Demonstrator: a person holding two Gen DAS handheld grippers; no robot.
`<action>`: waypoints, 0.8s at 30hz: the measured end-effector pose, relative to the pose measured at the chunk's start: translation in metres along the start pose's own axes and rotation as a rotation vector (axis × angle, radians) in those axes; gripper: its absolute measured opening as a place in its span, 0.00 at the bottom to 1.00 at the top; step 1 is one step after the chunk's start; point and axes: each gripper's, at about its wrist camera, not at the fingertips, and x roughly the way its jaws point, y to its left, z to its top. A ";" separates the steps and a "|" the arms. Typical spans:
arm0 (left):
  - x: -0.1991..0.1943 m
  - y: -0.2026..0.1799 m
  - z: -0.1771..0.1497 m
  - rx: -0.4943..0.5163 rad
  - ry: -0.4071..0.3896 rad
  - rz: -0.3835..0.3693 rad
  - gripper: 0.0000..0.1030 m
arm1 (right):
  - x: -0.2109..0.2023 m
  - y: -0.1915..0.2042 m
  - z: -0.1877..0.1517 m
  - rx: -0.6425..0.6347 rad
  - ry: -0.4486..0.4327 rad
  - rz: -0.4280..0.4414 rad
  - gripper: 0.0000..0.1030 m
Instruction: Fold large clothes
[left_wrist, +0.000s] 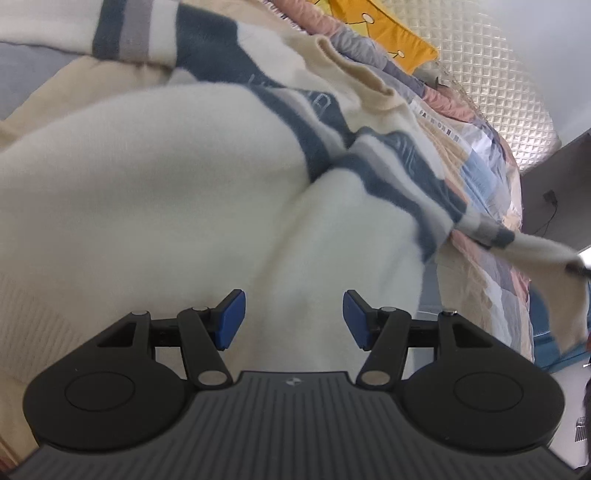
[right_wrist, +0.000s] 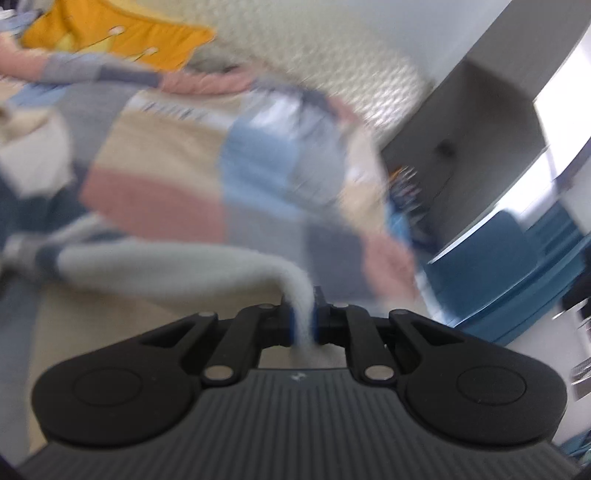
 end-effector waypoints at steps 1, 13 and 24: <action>0.000 -0.001 0.001 -0.001 0.000 -0.012 0.62 | 0.002 -0.008 0.012 0.015 -0.019 -0.018 0.11; 0.011 -0.001 0.007 0.021 -0.005 -0.005 0.62 | 0.044 0.016 -0.070 0.237 -0.040 -0.101 0.12; -0.002 -0.008 -0.001 0.073 -0.036 0.008 0.62 | 0.036 0.035 -0.145 0.670 0.304 0.275 0.20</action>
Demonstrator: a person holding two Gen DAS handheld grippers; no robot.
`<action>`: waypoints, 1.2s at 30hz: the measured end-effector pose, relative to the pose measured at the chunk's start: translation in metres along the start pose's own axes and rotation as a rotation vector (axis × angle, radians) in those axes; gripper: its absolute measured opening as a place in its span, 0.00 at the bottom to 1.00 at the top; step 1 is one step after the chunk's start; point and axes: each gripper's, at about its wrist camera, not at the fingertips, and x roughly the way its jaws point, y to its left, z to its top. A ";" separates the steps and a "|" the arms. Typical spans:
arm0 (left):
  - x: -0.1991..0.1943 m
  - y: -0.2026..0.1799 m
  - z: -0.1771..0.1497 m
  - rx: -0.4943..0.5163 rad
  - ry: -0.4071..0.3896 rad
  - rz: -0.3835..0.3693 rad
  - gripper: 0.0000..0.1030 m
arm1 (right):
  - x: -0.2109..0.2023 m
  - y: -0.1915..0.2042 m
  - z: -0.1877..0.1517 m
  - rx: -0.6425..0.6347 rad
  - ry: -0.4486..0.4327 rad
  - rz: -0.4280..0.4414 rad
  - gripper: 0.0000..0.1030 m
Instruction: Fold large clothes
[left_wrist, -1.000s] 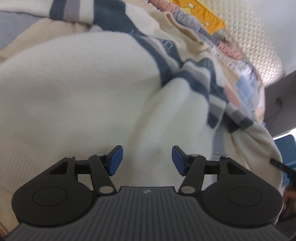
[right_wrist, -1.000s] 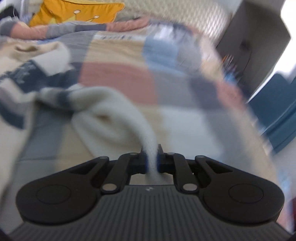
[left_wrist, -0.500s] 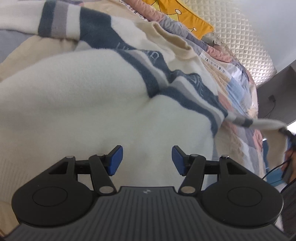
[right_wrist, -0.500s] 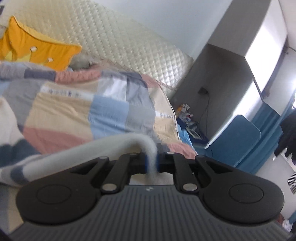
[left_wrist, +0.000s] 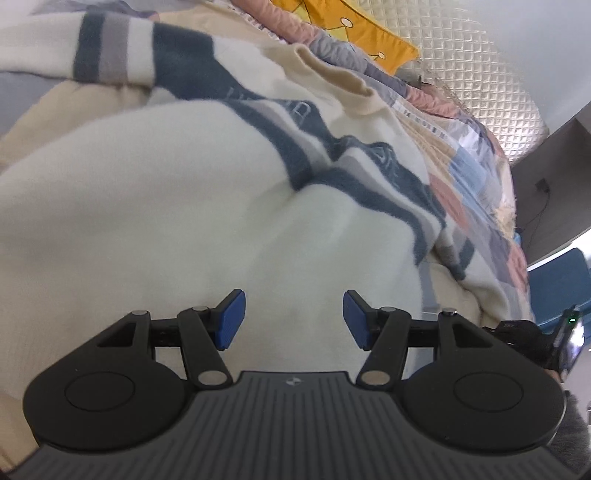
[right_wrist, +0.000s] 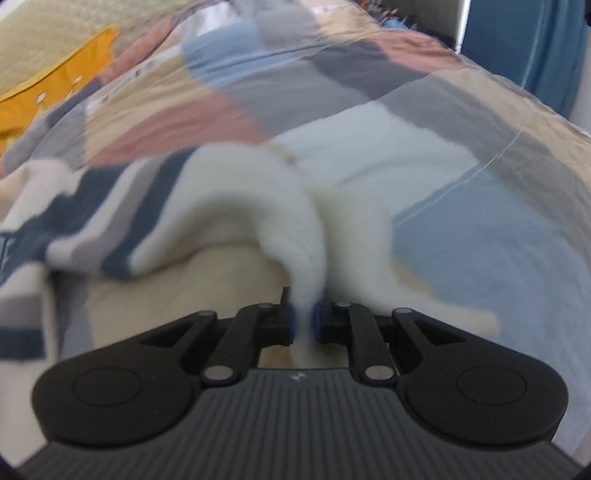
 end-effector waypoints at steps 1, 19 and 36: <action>-0.002 0.002 -0.001 -0.003 0.000 0.008 0.62 | -0.004 0.002 -0.003 -0.005 0.006 0.011 0.24; -0.008 0.008 -0.012 -0.018 0.007 0.048 0.62 | -0.064 -0.139 -0.037 0.842 -0.075 0.319 0.69; 0.002 0.009 -0.010 -0.068 0.012 0.058 0.62 | -0.006 -0.157 -0.042 1.079 0.020 0.342 0.52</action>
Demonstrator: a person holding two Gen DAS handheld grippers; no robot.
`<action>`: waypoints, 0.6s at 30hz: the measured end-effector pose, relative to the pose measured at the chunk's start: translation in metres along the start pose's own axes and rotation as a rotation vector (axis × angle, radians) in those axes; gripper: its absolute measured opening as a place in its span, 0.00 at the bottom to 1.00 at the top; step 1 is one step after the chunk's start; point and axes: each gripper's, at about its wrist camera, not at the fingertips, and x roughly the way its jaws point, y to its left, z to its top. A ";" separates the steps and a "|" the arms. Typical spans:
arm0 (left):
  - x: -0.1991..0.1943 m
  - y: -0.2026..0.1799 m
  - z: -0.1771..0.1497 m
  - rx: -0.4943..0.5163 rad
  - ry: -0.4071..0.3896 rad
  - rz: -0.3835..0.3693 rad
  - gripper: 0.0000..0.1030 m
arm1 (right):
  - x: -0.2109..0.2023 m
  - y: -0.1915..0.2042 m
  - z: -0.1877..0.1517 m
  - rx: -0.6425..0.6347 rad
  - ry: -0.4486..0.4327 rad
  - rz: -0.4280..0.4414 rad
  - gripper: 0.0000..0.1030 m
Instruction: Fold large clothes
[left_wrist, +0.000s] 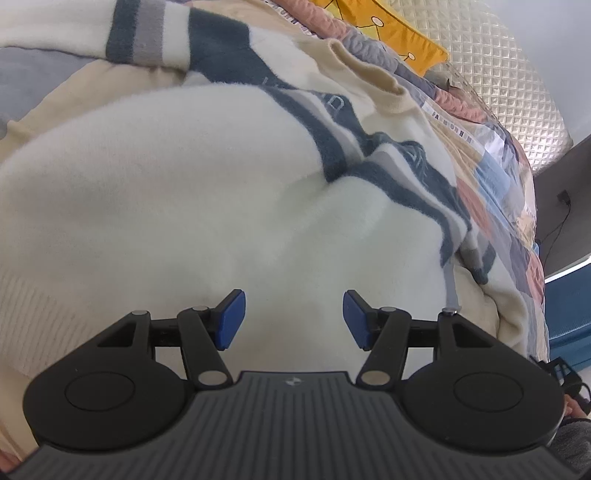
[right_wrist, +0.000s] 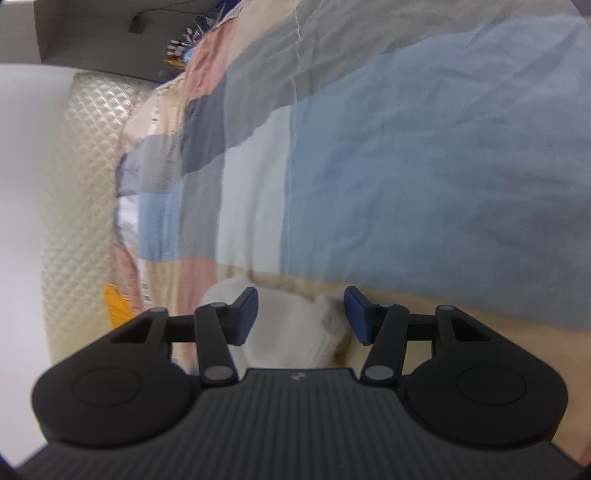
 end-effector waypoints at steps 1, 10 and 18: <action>0.000 0.000 0.000 0.001 -0.001 0.002 0.62 | 0.001 -0.002 0.001 0.010 0.015 -0.016 0.52; -0.001 0.000 -0.001 0.005 -0.009 0.021 0.62 | 0.015 0.013 -0.008 -0.055 0.044 -0.031 0.35; -0.001 0.000 -0.004 0.021 -0.021 0.043 0.62 | 0.015 0.032 -0.004 -0.197 0.035 -0.044 0.13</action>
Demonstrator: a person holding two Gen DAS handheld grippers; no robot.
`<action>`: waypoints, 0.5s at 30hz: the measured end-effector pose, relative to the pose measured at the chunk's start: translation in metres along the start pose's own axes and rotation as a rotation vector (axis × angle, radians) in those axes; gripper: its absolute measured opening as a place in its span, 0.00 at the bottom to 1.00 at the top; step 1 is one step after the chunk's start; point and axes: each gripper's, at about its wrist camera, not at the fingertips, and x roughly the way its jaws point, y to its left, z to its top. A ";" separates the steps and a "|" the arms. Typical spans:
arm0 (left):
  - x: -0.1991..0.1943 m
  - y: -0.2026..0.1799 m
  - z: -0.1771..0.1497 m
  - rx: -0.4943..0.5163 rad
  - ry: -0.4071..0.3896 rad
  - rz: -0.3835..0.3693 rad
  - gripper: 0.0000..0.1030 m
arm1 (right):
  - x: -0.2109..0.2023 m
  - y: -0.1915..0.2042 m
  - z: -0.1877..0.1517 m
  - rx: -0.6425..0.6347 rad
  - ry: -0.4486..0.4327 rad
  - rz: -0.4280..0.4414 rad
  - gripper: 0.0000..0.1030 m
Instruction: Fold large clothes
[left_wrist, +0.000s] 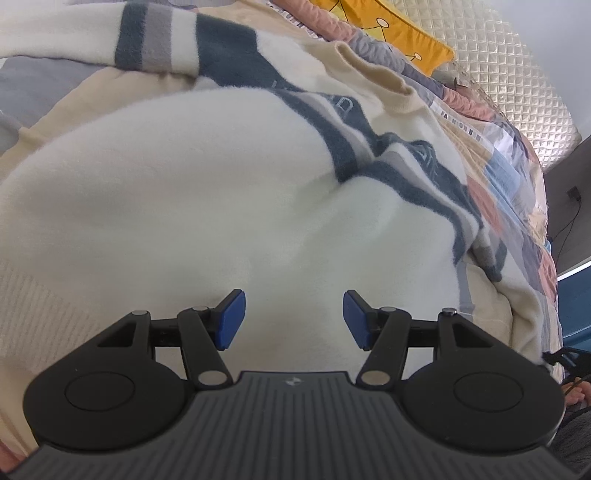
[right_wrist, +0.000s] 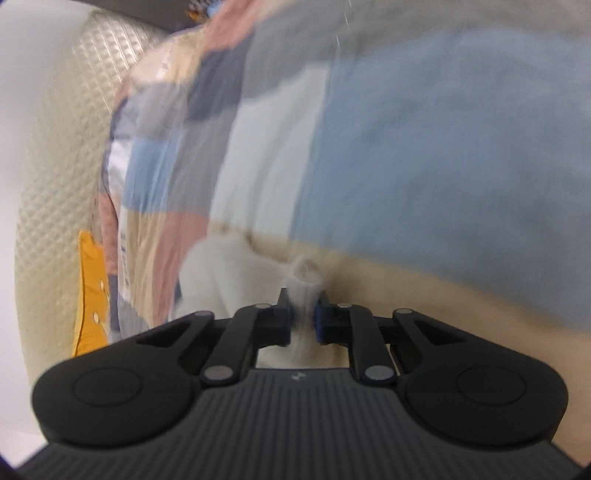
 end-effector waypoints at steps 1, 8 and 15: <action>-0.001 0.000 0.000 0.003 -0.004 -0.002 0.62 | -0.005 0.005 0.008 -0.030 -0.035 -0.006 0.13; 0.002 0.002 0.000 -0.003 0.017 0.004 0.62 | -0.039 0.051 0.085 -0.300 -0.339 -0.050 0.12; -0.007 0.000 0.017 -0.015 -0.037 -0.010 0.62 | -0.021 0.080 0.124 -0.429 -0.392 -0.061 0.12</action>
